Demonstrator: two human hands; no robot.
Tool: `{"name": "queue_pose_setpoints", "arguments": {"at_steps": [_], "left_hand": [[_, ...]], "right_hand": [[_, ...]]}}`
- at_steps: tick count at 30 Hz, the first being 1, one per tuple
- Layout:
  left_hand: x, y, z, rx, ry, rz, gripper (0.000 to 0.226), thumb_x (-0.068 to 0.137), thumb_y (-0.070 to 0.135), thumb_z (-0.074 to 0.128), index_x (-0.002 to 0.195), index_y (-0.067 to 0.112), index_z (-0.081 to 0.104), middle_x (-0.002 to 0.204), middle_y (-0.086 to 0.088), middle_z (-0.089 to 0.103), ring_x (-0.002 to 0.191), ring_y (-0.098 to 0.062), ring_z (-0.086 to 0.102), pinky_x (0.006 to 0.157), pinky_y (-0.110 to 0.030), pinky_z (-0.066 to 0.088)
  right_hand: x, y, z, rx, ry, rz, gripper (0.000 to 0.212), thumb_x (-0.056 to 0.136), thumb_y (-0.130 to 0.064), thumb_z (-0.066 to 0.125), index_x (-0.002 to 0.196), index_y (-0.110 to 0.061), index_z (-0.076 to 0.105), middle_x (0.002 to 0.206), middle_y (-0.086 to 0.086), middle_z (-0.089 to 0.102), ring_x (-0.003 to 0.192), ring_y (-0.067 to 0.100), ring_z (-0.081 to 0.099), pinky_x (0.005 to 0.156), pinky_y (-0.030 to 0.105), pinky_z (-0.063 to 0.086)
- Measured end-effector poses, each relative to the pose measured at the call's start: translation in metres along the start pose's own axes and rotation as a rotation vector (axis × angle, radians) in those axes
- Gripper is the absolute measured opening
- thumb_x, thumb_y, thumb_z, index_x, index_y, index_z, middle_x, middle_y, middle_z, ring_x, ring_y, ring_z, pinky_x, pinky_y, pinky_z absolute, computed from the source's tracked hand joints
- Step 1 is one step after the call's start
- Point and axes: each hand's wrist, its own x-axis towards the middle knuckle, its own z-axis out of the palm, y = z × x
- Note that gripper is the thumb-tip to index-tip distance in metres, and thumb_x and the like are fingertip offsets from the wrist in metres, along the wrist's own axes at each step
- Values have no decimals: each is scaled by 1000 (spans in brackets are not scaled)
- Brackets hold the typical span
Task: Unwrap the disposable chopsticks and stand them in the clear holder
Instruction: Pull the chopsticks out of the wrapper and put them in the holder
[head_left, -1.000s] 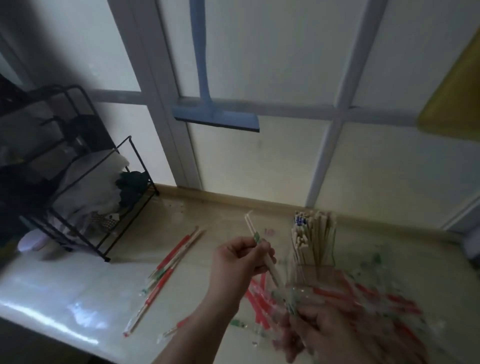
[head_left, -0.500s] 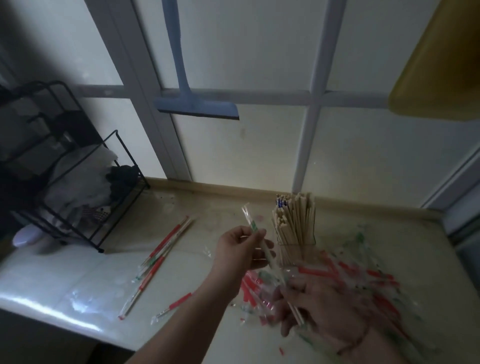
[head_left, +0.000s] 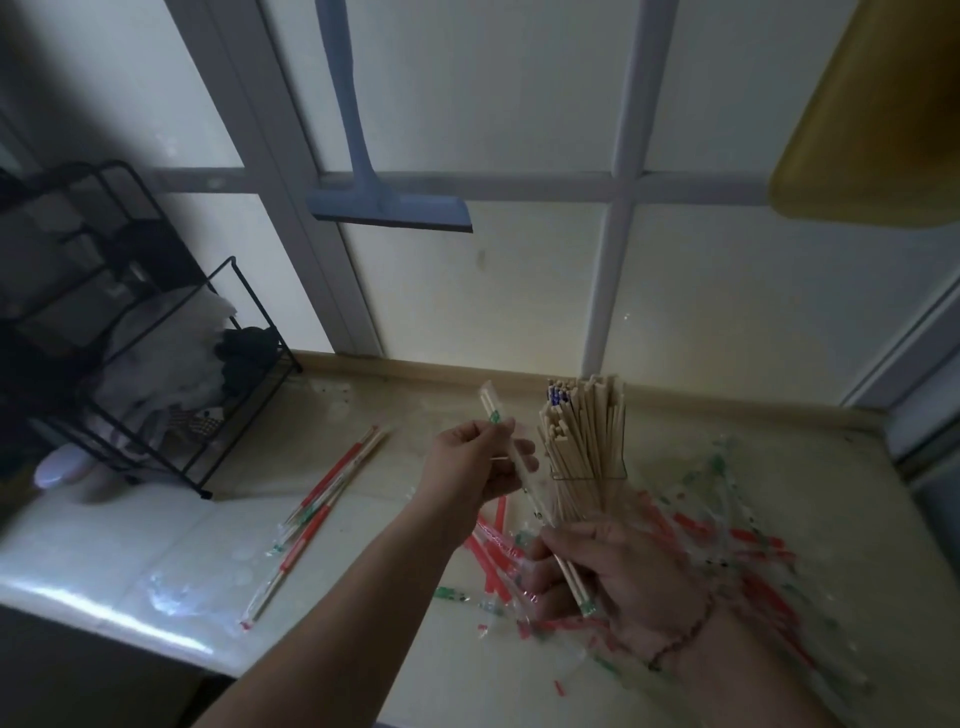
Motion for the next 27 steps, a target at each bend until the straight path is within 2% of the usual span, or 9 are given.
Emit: {"name": "queue_pose_setpoints", "arguments": {"at_steps": [3,7,13,17,22,27], "left_hand": [[6,11,1,-92,36,15,26,101,22,50,106,-1,61,87,-16,73,73,-23,72,62,-31,58],[7,18,1,-115,75,51,17,98,13,56,99,-1,65,81,-13,74,71,-22,72,63,-31,60],[-3,-1,8,-42,118,108,15,95,14,61,97,0,68,87,-14,75,77,-25,73,65,-32,58],[-7,-10,6,-74,133,95,14,95,13,61,93,1,68,79,-13,74,75,-25,72,72,-37,60],[-4,-5,3,-72,136,101,14,94,11,62,92,-2,67,66,-8,70,71,-23,71,67,-33,57],[-3,0,2,-64,131,111,12,94,10,61,90,0,66,78,-15,73,73,-23,73,64,-31,58]], "right_hand": [[-3,2,1,-14,6,-11,24,78,-21,62,74,3,68,68,22,65,50,27,64,54,32,55],[-4,0,1,-72,-7,-20,28,78,-22,59,80,6,63,66,22,66,48,27,64,51,30,55],[-2,3,-1,-91,3,-42,29,79,-21,56,82,8,61,64,20,66,45,25,63,48,28,53],[-1,9,-4,-93,19,-36,32,79,-19,58,85,12,61,63,21,65,44,27,62,48,31,53],[3,10,-2,-83,10,-49,30,79,-22,60,82,7,64,67,22,65,48,27,63,52,32,56],[10,9,-1,-75,-22,-34,30,81,-20,59,87,9,63,69,22,66,51,27,65,53,33,57]]}}
